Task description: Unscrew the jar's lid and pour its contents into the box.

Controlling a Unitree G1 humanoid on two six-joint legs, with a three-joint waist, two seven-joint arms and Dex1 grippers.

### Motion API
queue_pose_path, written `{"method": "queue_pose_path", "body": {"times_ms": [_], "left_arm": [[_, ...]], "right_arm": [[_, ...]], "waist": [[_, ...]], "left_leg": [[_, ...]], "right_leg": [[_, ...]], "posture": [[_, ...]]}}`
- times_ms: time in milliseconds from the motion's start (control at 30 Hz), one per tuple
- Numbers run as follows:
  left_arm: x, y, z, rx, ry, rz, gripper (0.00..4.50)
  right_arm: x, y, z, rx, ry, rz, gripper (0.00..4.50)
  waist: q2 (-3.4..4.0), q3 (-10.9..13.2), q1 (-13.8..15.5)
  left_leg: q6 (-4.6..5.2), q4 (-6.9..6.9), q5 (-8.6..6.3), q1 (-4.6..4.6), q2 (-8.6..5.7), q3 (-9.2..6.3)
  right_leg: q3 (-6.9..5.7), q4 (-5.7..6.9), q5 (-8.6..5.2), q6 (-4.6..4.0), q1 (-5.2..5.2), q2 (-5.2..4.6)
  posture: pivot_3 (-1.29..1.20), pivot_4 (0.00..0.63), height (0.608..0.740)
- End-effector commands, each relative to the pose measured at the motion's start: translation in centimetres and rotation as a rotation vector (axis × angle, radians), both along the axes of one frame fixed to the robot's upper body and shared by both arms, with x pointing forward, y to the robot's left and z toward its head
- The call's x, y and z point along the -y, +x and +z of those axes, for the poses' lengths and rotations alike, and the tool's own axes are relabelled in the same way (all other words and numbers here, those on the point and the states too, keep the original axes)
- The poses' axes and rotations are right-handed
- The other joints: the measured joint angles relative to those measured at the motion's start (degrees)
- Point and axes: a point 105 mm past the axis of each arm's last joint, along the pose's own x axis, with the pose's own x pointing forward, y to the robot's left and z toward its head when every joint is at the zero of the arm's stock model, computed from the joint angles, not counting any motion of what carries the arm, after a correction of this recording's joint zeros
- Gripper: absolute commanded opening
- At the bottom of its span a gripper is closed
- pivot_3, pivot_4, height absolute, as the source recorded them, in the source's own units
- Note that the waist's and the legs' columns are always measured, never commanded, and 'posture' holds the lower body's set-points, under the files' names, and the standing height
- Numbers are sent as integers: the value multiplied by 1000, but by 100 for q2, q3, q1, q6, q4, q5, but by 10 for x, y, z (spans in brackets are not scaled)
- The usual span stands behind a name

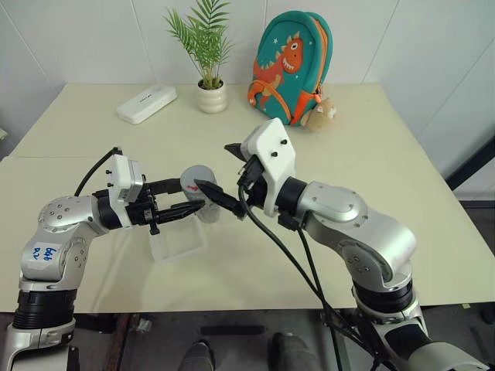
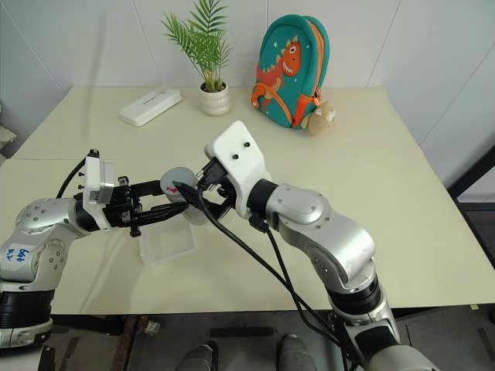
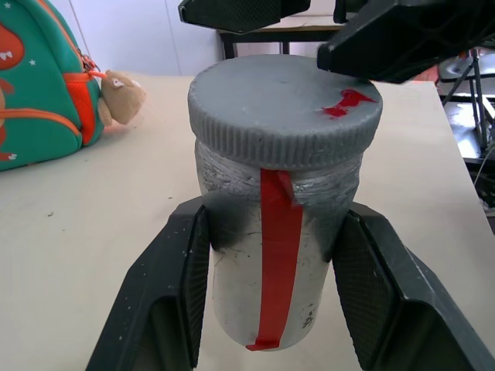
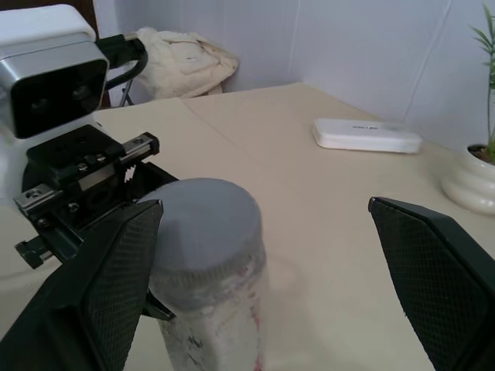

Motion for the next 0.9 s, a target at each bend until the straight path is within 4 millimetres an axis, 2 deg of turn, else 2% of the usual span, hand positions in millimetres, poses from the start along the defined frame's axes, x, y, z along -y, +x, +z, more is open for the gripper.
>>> {"method": "queue_pose_path", "body": {"times_ms": [33,300,900], "left_arm": [[1,-3,9,31,2,-26,1936],[2,-6,12,-6,-29,-57,1936],[3,-6,9,-47,-11,-70,1936]], "right_arm": [[-5,-5,7,34,18,30,4500],[-12,-4,-6,31,-22,68,4500],[-14,0,5,79,12,83,4500]], "waist": [[0,0,-1],[0,0,-2],[0,0,-3]], "left_leg": [[0,0,0,0,0,0],[0,0,0,1,0,0],[0,-3,0,0,0,0]], "right_leg": [[0,0,0,0,0,0],[0,1,0,0,0,0],[-1,-4,0,0,-1,0]], "posture": [[0,150,740],[0,150,740],[0,150,740]]}}
